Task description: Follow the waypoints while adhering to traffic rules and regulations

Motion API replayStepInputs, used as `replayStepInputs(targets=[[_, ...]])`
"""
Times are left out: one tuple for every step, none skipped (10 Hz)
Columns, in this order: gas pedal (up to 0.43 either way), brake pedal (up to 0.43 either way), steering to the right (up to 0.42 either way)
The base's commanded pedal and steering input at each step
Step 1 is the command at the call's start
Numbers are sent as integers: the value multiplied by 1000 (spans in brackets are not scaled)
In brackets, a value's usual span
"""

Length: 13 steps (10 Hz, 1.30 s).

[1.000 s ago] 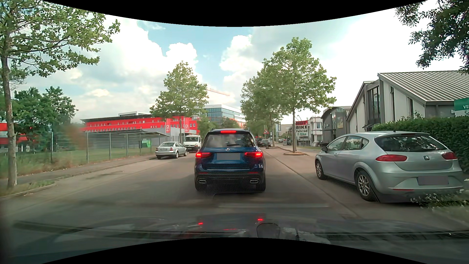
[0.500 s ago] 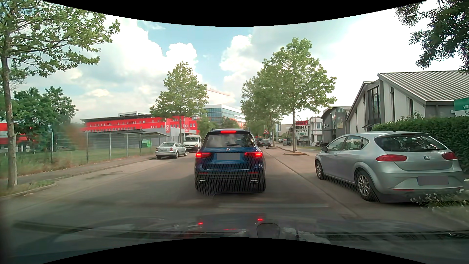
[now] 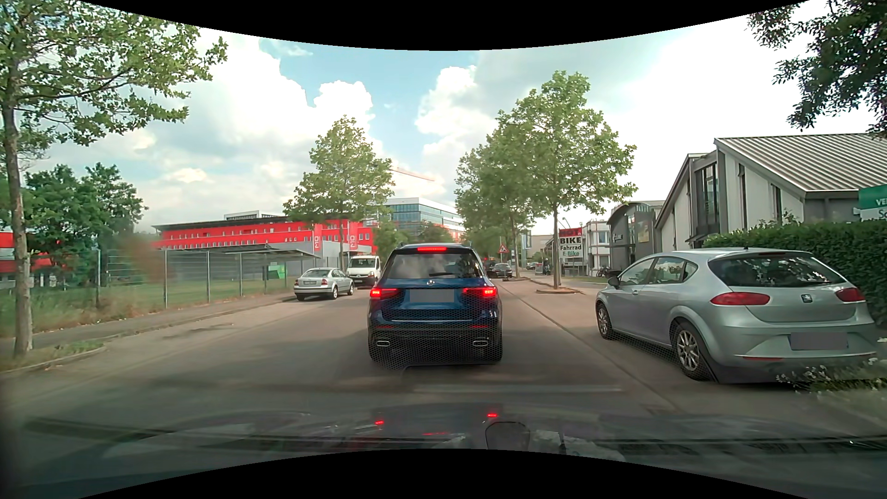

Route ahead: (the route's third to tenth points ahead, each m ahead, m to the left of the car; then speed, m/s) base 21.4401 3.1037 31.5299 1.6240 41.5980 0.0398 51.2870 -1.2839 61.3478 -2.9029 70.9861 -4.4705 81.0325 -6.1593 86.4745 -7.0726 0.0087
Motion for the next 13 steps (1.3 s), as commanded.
replayStepInputs(targets=[[0,262,-5],[0,268,-5],[0,268,-5],[0,268,-4],[0,268,-5],[0,268,-5],[0,268,-5],[0,262,-4],[0,268,-4],[0,268,-5],[0,262,-4],[0,262,-5],[0,268,-4]])
